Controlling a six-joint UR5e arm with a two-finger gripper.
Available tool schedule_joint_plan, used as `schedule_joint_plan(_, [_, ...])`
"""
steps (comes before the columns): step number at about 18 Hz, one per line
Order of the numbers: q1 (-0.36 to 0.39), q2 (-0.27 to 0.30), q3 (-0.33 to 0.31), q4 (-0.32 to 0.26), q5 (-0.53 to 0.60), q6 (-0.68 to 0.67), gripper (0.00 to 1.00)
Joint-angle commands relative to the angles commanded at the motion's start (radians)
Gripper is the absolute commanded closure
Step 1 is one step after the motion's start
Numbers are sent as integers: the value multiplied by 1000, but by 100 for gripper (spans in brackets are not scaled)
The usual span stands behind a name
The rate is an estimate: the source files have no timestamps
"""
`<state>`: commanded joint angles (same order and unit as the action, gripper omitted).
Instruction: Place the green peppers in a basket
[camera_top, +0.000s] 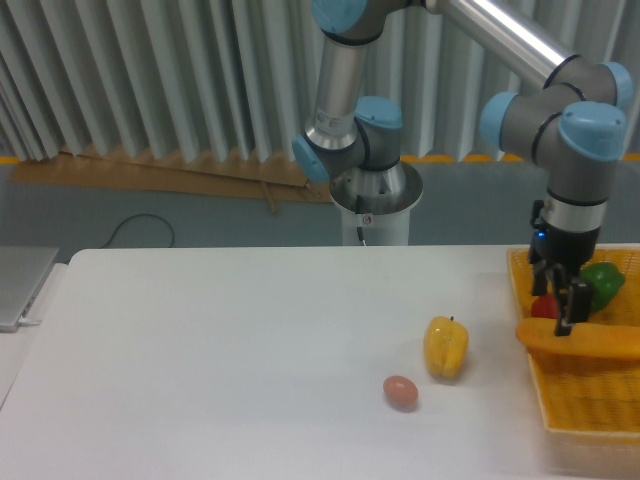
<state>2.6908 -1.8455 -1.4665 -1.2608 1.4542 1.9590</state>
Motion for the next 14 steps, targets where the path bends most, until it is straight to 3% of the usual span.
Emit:
schedule_joint_plan(5, [-86,44,-6,-52,3,-112,0])
schedule_joint_plan(14, [-155,143,-11,-219,72,-146,0])
